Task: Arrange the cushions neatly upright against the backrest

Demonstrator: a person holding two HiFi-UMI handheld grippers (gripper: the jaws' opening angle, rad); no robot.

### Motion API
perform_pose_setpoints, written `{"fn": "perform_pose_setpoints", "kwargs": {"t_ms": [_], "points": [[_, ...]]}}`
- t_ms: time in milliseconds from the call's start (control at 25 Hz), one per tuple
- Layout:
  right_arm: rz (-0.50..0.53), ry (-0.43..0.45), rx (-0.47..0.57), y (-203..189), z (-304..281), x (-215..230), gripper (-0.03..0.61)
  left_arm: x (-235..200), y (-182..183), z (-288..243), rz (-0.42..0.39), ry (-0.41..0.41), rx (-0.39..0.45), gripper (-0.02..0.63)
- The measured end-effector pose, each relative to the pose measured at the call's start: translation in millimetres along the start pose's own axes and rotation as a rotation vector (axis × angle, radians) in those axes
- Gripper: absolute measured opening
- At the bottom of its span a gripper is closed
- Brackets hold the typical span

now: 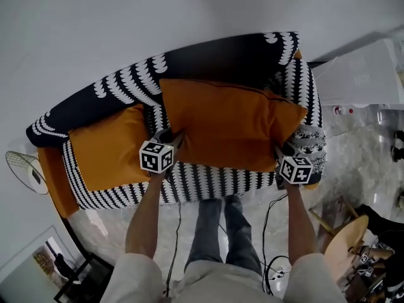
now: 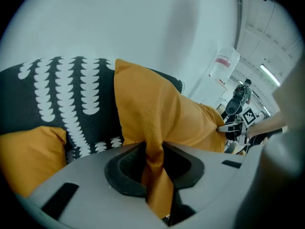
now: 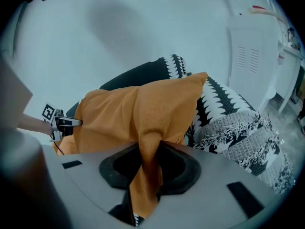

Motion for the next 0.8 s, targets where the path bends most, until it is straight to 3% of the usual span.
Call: {"fn": "perform_pose_setpoints", "kwargs": {"t_ms": [280, 440, 800], "points": [[0.154, 0.079, 0.008, 14, 10, -26, 0.118, 23, -63, 55, 0.162, 0.072, 0.087, 0.11], [0.204, 0.113, 0.023, 25, 13, -46, 0.118, 25, -76, 78, 0.198, 0.103, 0.128, 0.109], [0.285, 0.155, 0.178, 118, -10, -95, 0.118, -15, -9, 115, 0.16, 0.176, 0.308, 0.11]]}}
Point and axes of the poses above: the fingertips, and each gripper's own axes: z backward along the fingers, x to its right, y out of its top, the point moved 6 cm from there along z, backward along the fingers, and after that the axes turned 9 degrees about -y, right-handed, at the moved point
